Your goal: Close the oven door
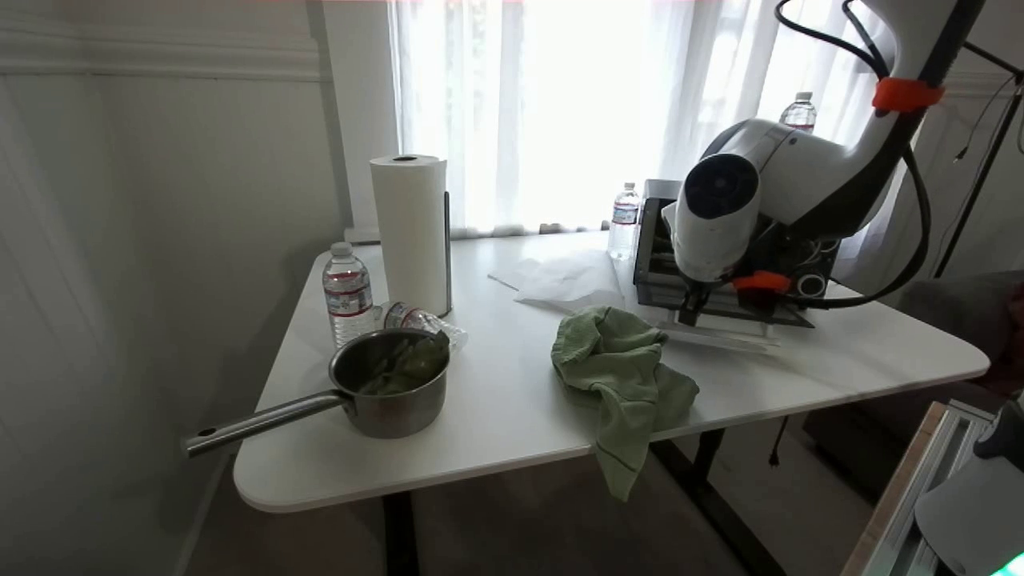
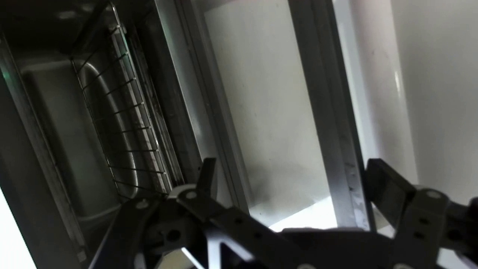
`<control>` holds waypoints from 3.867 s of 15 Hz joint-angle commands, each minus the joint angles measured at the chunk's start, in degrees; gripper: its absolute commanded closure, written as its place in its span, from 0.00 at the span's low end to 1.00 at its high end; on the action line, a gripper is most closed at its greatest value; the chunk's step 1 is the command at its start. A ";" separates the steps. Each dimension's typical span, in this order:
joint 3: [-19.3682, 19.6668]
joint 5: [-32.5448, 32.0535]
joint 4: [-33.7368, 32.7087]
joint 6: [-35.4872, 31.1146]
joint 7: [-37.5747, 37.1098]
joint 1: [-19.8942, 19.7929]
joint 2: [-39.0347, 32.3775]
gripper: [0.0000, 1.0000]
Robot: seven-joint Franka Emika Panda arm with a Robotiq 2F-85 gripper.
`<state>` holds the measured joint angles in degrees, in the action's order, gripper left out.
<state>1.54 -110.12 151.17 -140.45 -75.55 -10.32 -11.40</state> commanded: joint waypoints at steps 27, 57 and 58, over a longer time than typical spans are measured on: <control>1.16 -3.09 3.93 15.92 3.02 4.89 19.32 0.00; 4.22 22.88 5.79 -3.92 34.79 4.28 9.80 0.00; 4.21 21.88 5.41 -3.62 33.65 4.26 9.41 0.00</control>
<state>5.95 -84.96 157.57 -144.45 -38.27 -6.44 -0.64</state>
